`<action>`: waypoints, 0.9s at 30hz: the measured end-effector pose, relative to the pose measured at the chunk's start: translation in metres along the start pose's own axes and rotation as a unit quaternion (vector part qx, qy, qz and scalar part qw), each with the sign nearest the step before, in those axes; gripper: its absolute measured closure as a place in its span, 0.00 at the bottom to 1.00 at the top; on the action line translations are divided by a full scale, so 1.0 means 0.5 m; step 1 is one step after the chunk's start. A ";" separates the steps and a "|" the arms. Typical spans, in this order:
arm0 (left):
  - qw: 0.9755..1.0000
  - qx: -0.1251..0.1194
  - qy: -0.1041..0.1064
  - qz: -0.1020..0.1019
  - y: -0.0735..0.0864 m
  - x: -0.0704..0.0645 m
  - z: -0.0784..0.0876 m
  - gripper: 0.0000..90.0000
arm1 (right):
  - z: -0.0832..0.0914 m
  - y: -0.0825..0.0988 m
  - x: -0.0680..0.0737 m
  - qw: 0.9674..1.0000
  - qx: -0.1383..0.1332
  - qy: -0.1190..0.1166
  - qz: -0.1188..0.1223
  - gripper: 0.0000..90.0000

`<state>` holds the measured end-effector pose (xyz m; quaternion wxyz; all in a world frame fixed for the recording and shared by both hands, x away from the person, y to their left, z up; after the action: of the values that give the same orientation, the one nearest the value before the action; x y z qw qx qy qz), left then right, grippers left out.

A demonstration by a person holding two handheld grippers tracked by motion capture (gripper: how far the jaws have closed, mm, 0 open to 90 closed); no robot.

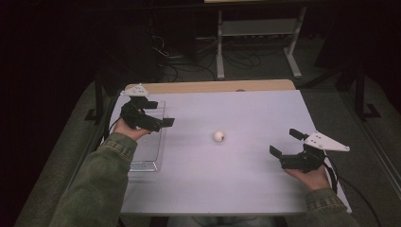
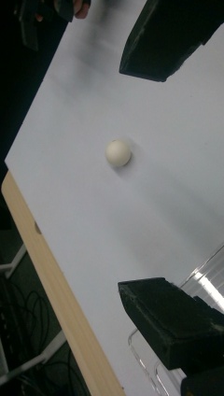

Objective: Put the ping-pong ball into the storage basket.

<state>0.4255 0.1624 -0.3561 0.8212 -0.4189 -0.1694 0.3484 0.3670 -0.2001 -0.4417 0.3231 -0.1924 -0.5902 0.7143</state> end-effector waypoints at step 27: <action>0.996 0.061 0.003 -0.061 -0.024 -0.020 -0.063 0.00 | -0.003 0.004 0.005 1.000 0.007 -0.004 0.004 0.00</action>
<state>0.4417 0.1326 -0.3648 0.8658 -0.3576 -0.1705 0.3058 0.3660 -0.1976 -0.4436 0.3190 -0.1896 -0.5860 0.7204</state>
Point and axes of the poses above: each handheld gripper's, and its own axes: z roughly backward along the jaws, y roughly out of its underside, x roughly to its left, the point moved 10 cm from there along -z, roughly forward along the jaws, and after that the axes turned 9 degrees about -y, right-handed, at the moved point
